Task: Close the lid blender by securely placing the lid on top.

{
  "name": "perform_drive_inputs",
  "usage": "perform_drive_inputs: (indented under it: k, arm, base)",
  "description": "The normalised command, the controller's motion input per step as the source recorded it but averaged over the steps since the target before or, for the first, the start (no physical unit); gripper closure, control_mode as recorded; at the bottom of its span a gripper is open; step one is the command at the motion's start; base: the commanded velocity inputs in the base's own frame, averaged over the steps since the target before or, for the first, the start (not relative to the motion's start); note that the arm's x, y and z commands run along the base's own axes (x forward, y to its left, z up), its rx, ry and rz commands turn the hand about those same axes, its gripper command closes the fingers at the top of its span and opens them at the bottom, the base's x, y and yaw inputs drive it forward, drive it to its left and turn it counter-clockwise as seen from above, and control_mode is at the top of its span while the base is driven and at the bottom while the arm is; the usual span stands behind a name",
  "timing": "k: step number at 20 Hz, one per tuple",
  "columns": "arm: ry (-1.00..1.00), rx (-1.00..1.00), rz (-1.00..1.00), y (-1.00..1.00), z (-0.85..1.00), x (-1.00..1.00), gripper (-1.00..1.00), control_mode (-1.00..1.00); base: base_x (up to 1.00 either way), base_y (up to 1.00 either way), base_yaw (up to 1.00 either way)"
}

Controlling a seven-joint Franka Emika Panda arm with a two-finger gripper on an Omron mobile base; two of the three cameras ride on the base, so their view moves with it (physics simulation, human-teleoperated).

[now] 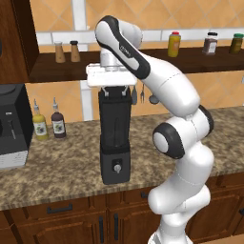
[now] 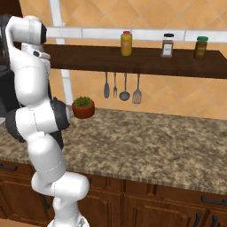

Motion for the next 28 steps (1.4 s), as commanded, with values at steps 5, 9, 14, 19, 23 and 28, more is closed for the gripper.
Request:
perform_drive_inputs:
  k: [5, 9, 14, 19, 23, 28]
  arm:
    - [-0.02, 0.00, 0.20, 0.28, -0.36, 0.00, 1.00, -1.00]
    - [0.00, 0.02, 0.22, 0.16, -0.24, 0.02, 1.00, -1.00]
    - [0.04, 0.01, 0.12, 0.01, -0.27, 0.03, 1.00, -1.00]
    - [0.10, 0.00, 0.00, 0.03, -0.37, 0.04, 1.00, -1.00]
    - [0.09, 0.00, -0.04, 0.00, -0.33, 0.01, -1.00, -1.00]
    - [0.01, 0.00, -0.02, 0.00, -0.10, 0.00, -1.00, -1.00]
  base:
    - [0.00, 0.00, 0.00]
    - [0.00, 0.00, 0.00]
    - [0.00, 0.00, 0.00]
    - [0.00, 0.00, 0.00]
    - [0.00, 0.00, 0.00]
    - [0.00, 0.00, 0.00]
